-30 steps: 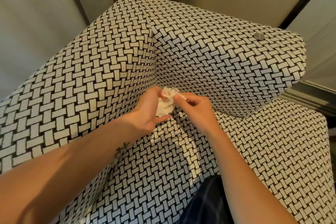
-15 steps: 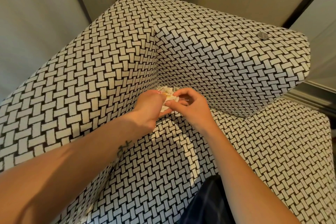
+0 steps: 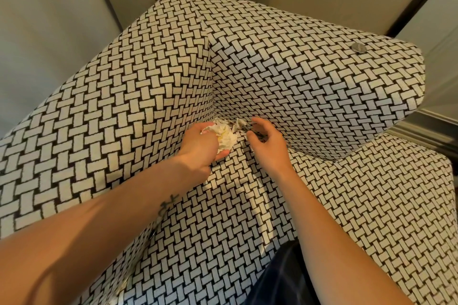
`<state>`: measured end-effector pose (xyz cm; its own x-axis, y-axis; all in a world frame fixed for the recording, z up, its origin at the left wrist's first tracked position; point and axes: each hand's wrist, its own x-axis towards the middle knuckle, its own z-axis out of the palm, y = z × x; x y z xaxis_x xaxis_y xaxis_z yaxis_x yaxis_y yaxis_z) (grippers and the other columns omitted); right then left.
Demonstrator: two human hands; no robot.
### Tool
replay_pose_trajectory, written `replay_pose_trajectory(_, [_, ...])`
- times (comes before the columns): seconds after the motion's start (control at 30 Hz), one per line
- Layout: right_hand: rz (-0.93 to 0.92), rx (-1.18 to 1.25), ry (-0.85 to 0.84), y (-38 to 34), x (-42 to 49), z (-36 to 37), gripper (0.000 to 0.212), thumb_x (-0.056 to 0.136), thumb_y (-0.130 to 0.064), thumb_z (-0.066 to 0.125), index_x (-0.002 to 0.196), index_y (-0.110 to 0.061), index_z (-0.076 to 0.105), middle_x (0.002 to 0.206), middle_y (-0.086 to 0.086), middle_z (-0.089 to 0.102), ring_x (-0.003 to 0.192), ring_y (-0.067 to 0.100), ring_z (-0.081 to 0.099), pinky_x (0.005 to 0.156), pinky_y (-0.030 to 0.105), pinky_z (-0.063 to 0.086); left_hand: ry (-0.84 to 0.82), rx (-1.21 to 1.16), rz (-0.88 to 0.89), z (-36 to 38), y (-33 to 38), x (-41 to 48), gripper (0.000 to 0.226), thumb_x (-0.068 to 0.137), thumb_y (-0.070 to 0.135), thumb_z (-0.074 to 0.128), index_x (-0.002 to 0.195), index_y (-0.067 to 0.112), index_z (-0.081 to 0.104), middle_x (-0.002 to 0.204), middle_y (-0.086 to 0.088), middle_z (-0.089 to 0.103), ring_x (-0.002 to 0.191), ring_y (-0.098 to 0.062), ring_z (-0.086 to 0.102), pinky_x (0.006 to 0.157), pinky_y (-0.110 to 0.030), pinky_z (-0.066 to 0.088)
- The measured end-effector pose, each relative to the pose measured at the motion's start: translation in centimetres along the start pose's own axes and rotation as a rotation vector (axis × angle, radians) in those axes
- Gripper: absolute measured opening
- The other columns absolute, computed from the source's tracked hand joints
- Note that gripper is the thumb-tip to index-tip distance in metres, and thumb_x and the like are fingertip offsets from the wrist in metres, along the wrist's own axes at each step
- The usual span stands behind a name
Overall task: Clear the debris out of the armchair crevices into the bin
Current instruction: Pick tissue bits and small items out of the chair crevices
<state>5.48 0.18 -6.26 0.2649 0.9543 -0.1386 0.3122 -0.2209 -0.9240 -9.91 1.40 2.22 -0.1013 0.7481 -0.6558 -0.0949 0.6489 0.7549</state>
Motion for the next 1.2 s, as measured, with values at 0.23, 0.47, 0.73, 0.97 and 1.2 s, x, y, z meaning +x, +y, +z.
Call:
replay_pose_trajectory(0.23, [-0.102,-0.47,-0.132,1.9,2.5,2.7,0.06,0.093,-0.05,0.063,0.149,-0.04,0.045,0.125,0.002,0.067,0.108,0.028,0.058,0.104,0.049,0.043,-0.032,0.003,-0.01,0.1,-0.2,-0.2,0.033,0.101,-0.011,0.039,0.113,0.014,0.058,0.109,-0.011,0.067,0.098,-0.024,0.069,0.076,-0.031,0.061])
replay_pose_trajectory(0.47, [-0.052,-0.404,0.163,2.3,3.3,4.8,0.047,0.09,-0.067,0.047,0.098,-0.029,0.073,0.095,-0.006,0.075,0.091,0.023,0.066,0.085,0.043,0.054,0.02,0.032,-0.014,0.7,-0.6,0.0,0.033,0.103,-0.008,0.04,0.119,0.017,0.054,0.101,-0.007,0.062,0.085,-0.019,0.066,0.073,-0.031,0.062])
replay_pose_trajectory(0.73, [-0.028,-0.383,0.155,2.8,3.5,4.2,0.019,0.095,-0.037,0.061,0.085,-0.022,0.062,0.082,-0.003,0.068,0.08,0.023,0.062,0.076,0.04,0.051,0.059,0.033,-0.025,0.8,-0.4,-0.2,0.043,0.103,-0.007,0.04,0.139,0.011,0.053,0.11,-0.008,0.062,0.082,-0.016,0.065,0.067,-0.027,0.061])
replay_pose_trajectory(0.97, [-0.137,-0.478,0.142,1.4,2.5,3.3,0.021,0.097,-0.032,0.056,0.105,-0.016,0.067,0.088,0.003,0.071,0.078,0.022,0.062,0.067,0.034,0.049,0.041,0.06,-0.001,0.9,-0.3,-0.4,0.036,0.103,-0.008,0.041,0.123,0.019,0.055,0.094,-0.001,0.061,0.078,-0.014,0.064,0.073,-0.029,0.061])
replay_pose_trajectory(1.2, [-0.217,-0.434,0.02,1.6,3.0,4.2,0.032,0.105,-0.032,0.045,0.125,-0.018,0.066,0.122,0.001,0.068,0.113,0.021,0.058,0.091,0.037,0.048,0.015,0.079,0.015,0.8,-0.2,-0.5,0.03,0.104,-0.006,0.038,0.105,0.018,0.057,0.09,0.0,0.063,0.08,-0.014,0.066,0.066,-0.026,0.06])
